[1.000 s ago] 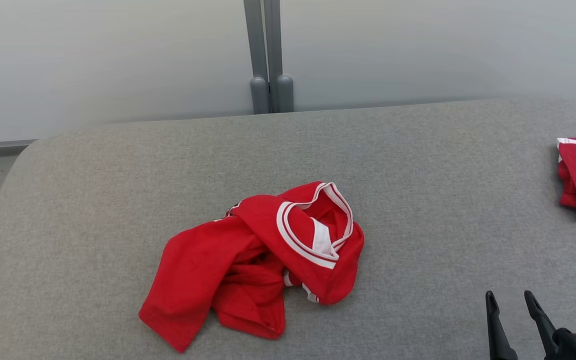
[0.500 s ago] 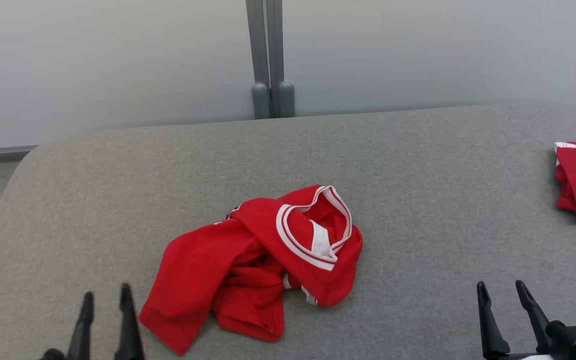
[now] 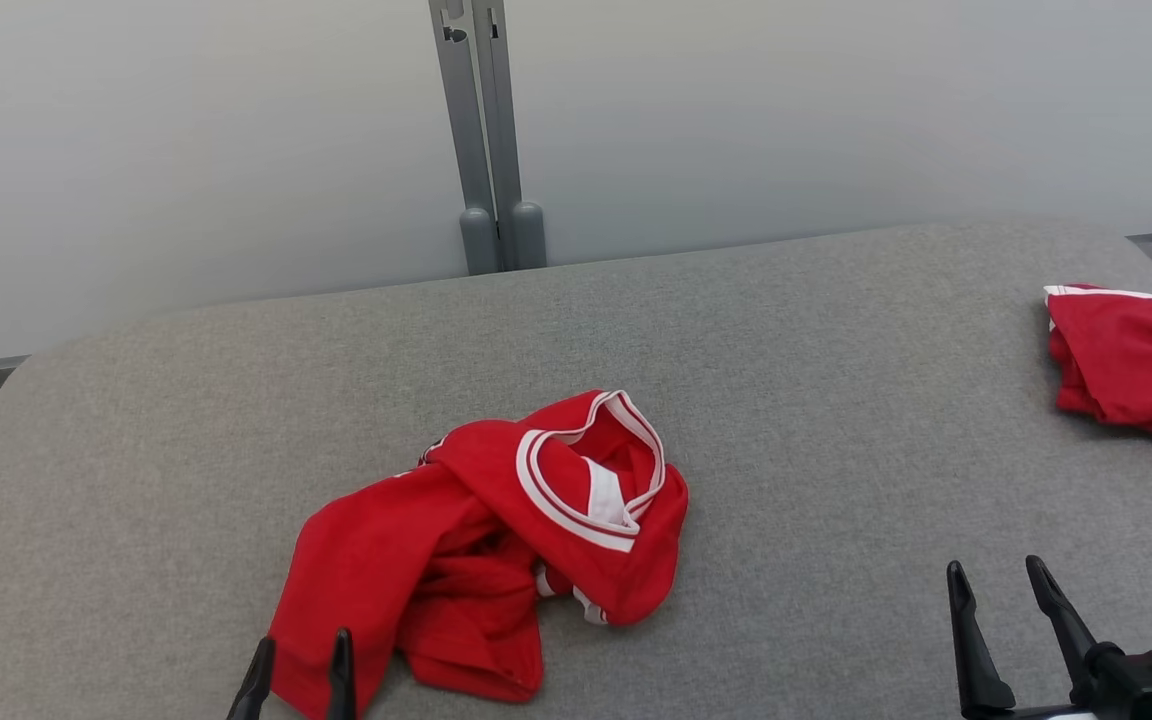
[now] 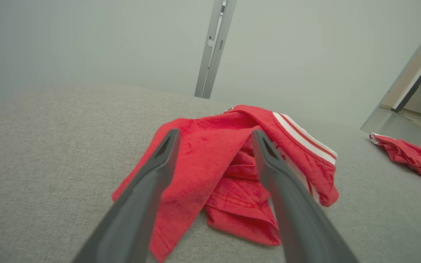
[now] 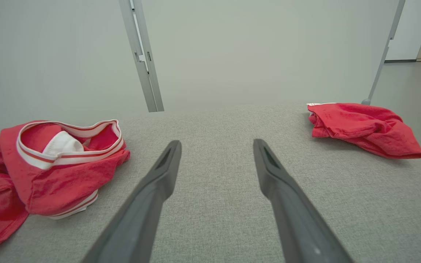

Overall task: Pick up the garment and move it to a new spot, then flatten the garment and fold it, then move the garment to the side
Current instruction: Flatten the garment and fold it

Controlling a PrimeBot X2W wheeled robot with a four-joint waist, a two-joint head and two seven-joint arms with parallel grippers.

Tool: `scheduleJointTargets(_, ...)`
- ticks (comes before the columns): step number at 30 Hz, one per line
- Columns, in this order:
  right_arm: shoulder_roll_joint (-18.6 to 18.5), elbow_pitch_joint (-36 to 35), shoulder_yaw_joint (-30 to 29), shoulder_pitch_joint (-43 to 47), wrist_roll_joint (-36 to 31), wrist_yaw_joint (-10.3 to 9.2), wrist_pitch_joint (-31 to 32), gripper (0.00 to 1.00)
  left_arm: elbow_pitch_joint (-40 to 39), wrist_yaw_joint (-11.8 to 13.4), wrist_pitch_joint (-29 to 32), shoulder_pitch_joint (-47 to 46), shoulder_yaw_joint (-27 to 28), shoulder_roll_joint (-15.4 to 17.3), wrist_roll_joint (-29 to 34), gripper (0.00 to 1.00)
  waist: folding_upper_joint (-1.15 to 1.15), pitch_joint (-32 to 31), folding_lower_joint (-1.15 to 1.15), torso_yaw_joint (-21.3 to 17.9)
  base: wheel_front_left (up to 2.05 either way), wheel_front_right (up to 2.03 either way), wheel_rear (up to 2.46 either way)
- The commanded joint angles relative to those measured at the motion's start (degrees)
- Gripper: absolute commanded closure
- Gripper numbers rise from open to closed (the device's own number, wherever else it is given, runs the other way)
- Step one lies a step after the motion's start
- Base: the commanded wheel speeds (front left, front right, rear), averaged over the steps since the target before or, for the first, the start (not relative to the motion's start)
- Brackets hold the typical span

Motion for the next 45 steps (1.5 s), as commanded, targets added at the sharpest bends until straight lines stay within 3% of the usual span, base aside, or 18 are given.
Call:
scheduleJointTargets(1,-0.1,-0.3,0.0,0.7,-0.5,0.02,-0.1,0.0,0.4,0.0,-0.2,0.6,0.7,0.1,0.7,0.0,0.0,-0.1,0.0,0.1,0.0,0.0,0.0)
scheduleJointTargets(17,-0.1,-1.2,1.2,0.2,-1.6,0.02,-0.1,0.0,1.1,0.0,-0.2,0.0,1.9,0.1,0.8,0.0,0.0,0.4,0.0,1.8,0.0,0.0,0.0)
scheduleJointTargets(21,0.0,-1.1,5.4,-1.5,-2.5,0.02,-0.1,0.0,1.2,0.0,-0.2,-0.4,1.4,0.1,0.3,0.0,0.0,0.9,0.0,2.6,0.0,0.0,0.0)
scheduleJointTargets(28,-0.2,11.3,17.3,-9.1,-2.8,0.01,-0.1,0.0,1.9,0.0,-0.2,-1.3,-0.1,0.1,0.0,0.0,0.0,2.0,0.0,5.3,0.0,0.0,0.0)
scheduleJointTargets(33,-0.1,19.3,20.8,-15.7,0.3,0.01,-0.1,0.0,2.3,0.0,-0.2,-1.5,-0.5,0.1,-0.6,0.0,0.0,2.4,0.0,7.4,0.0,0.0,0.0)
scheduleJointTargets(45,-0.1,28.9,27.0,-23.3,10.6,0.01,0.3,0.0,2.7,0.0,-0.2,-2.2,-0.8,0.1,-1.3,0.0,0.0,3.3,0.0,9.7,0.0,0.0,0.0)
